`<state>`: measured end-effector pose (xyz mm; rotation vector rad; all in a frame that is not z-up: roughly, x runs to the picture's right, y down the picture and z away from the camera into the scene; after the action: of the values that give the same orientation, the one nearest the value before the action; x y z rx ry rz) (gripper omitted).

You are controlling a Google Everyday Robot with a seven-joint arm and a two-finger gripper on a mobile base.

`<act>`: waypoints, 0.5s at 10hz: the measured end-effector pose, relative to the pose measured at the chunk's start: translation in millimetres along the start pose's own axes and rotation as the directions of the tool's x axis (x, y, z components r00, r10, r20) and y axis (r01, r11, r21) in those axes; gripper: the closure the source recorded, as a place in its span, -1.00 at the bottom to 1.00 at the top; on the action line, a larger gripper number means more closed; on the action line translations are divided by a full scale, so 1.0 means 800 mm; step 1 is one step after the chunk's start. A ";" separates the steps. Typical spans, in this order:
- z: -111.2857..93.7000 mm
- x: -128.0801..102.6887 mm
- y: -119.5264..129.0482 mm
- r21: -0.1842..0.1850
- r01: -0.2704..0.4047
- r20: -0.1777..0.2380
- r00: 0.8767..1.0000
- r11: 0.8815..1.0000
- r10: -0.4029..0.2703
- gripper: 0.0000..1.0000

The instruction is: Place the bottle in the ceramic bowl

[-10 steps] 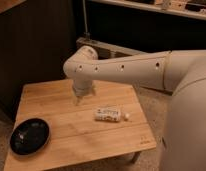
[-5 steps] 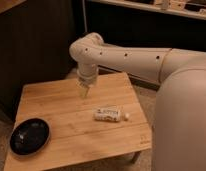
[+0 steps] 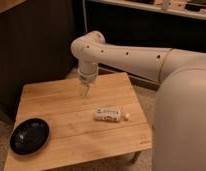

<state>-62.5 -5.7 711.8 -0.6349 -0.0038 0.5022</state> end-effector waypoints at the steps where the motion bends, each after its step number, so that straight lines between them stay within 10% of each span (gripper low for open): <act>1: -0.002 0.011 0.000 -0.013 0.005 0.035 0.999 1.000 -0.004 -0.30; 5: -0.006 0.115 0.001 -0.116 0.061 0.179 0.983 0.991 -0.040 -0.30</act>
<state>19.0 33.3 694.0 -0.7057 -0.2191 0.5102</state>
